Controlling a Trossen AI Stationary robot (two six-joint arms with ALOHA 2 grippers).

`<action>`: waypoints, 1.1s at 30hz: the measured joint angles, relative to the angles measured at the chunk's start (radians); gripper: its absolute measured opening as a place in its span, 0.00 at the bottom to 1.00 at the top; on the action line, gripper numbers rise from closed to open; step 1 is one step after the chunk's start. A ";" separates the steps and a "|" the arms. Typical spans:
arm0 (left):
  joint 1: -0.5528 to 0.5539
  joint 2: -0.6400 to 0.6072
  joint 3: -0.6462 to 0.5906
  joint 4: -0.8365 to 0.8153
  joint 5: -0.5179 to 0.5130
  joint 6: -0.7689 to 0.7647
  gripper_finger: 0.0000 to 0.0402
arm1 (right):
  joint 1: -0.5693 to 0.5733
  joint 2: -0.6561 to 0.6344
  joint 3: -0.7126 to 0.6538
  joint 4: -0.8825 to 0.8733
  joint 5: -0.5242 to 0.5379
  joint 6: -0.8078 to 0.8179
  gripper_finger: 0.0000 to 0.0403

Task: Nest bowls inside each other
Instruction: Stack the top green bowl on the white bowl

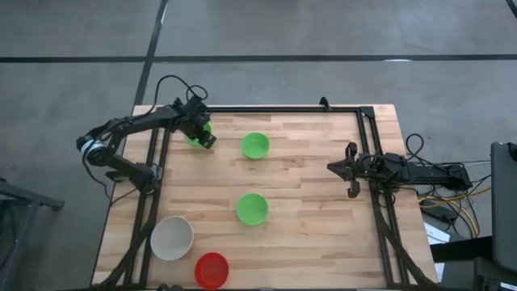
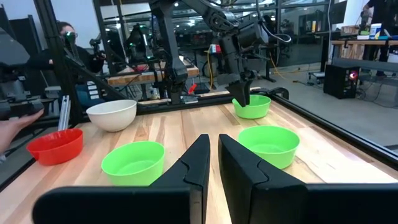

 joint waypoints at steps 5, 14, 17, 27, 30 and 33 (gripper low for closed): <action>0.000 0.030 -0.001 0.000 0.001 0.002 0.40 | 0.000 0.000 0.000 0.000 0.000 0.000 0.08; 0.000 0.073 -0.012 0.003 0.003 0.020 0.40 | 0.000 0.000 0.000 0.000 0.000 -0.001 0.08; 0.000 0.083 -0.012 0.004 0.003 0.022 0.40 | 0.000 0.000 0.000 0.000 0.000 0.000 0.08; 0.000 0.088 -0.013 0.012 0.005 0.020 0.40 | 0.000 0.000 0.000 0.000 0.000 -0.001 0.08; 0.000 0.088 -0.013 0.012 0.010 0.020 0.39 | 0.000 0.000 0.000 0.000 0.000 0.001 0.08; 0.000 0.088 -0.013 0.012 0.016 0.020 0.35 | 0.000 0.000 0.000 0.000 0.000 -0.001 0.08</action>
